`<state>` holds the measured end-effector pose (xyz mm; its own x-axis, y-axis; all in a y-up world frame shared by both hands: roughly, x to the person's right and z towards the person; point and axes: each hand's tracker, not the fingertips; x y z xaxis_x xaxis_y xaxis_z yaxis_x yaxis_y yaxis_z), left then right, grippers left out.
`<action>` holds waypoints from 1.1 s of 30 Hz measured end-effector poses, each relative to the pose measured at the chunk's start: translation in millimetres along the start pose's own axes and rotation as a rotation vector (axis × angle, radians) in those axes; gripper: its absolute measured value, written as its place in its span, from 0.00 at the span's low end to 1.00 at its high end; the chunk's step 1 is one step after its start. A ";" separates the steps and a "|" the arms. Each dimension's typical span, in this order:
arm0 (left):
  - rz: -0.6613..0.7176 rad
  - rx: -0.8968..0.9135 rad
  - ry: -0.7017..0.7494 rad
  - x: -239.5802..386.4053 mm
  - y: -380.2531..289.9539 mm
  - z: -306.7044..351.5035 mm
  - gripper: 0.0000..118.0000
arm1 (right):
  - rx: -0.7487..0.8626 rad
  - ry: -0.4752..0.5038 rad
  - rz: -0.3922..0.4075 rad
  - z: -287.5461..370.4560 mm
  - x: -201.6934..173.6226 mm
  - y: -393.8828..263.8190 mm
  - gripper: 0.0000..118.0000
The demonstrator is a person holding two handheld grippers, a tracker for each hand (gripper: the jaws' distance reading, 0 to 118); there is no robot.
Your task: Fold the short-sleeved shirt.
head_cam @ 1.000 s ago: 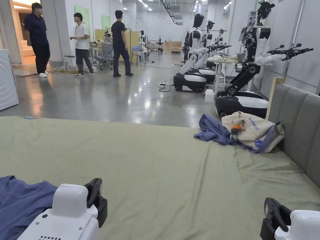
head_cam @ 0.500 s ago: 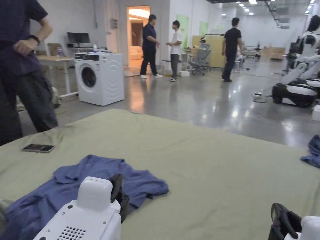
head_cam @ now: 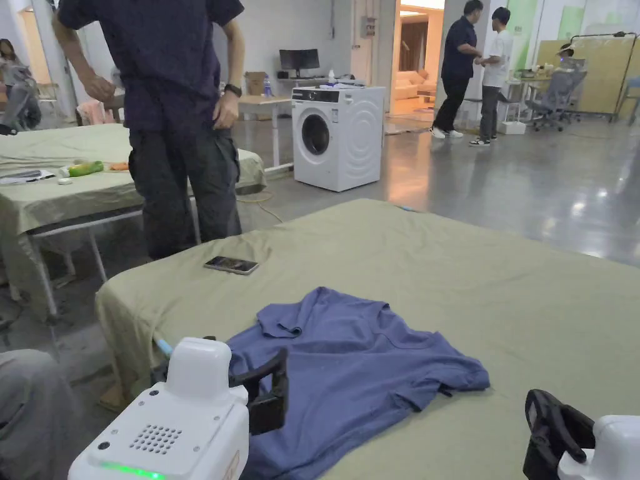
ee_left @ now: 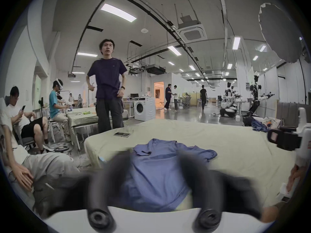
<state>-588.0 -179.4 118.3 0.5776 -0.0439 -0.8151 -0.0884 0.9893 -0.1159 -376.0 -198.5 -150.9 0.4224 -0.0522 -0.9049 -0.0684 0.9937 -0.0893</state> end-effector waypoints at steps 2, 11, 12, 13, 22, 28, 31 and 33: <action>0.045 -0.051 -0.103 -6.7 10.4 -52.5 1.00 | -0.016 -0.022 -0.008 2.1 16.0 -4.0 0.03; 0.071 -0.727 -0.200 -9.1 -7.7 -345.4 0.99 | -0.081 -0.119 0.044 -1.8 57.0 -13.9 0.03; 0.105 -0.742 -0.205 -9.8 -17.7 -364.1 0.99 | -0.091 -0.131 0.061 -4.3 59.8 -14.7 0.03; 0.110 -0.748 -0.208 -7.8 -21.0 -379.5 0.99 | -0.099 -0.137 0.071 -6.8 62.5 -15.3 0.03; 0.024 -0.917 -0.079 10.1 -74.5 -446.4 0.99 | -0.144 -0.154 0.079 -22.4 76.3 -22.3 0.03; -0.101 -0.809 -0.032 32.5 -55.4 -418.8 0.36 | -0.171 -0.161 0.068 -21.7 83.3 -27.7 0.03; -0.069 -0.853 -0.038 28.8 -47.6 -423.2 0.02 | -0.170 -0.167 0.051 -17.6 87.4 -25.2 0.03; -0.014 -0.826 -0.044 21.6 -38.5 -419.4 0.02 | -0.163 -0.166 0.045 -11.2 89.2 -21.6 0.03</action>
<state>-912.5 -276.7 -132.8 0.6126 -0.0332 -0.7897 -0.6392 0.5669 -0.5196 -347.0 -225.7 -234.3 0.5578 0.0222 -0.8297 -0.2297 0.9647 -0.1286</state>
